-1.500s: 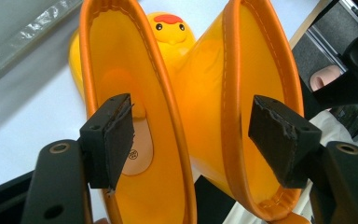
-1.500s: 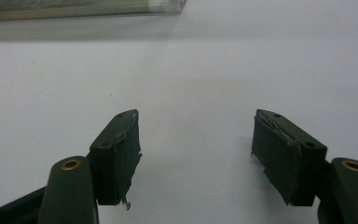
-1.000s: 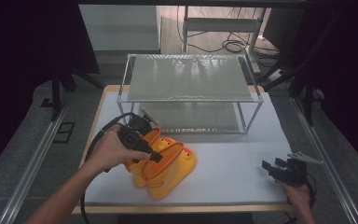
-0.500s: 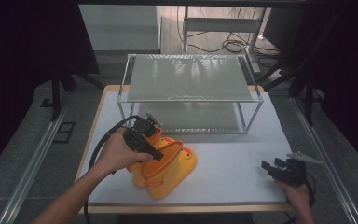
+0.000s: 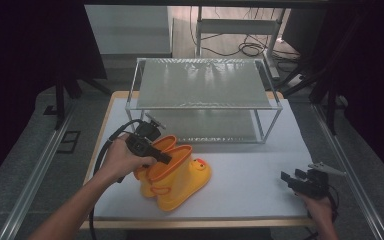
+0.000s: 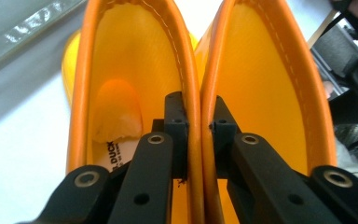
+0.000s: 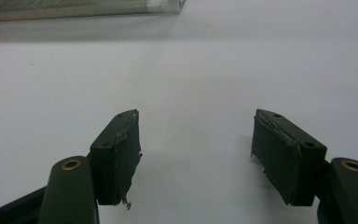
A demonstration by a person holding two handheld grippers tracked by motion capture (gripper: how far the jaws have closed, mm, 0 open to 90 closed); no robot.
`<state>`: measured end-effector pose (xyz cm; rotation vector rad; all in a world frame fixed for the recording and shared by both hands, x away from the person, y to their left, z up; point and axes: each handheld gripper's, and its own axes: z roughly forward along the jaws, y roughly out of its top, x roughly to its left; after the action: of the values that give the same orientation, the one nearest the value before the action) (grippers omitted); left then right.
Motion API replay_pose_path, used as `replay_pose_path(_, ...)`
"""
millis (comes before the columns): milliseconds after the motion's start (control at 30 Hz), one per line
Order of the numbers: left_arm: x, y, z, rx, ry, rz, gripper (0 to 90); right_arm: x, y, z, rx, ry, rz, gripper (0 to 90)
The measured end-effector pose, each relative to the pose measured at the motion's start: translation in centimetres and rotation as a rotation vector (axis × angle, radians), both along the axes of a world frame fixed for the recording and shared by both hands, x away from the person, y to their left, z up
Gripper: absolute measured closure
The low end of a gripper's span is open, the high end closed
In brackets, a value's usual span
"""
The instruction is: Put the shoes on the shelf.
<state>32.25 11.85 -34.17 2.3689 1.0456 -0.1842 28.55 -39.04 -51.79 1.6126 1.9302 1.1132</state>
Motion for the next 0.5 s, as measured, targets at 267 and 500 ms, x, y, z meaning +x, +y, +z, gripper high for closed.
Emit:
replay_pose_path(267,-0.1,-1.4,2.4,-0.048,0.007,-0.070,82.0,-0.1,-0.2,0.1,-0.001,0.000,-0.003,32.5)
replay_pose_path(500,0.0,-3.1,5.3,-0.071,-0.036,-0.110,82.0,-0.2,-0.5,0.2,0.004,-0.007,-0.009,32.5)
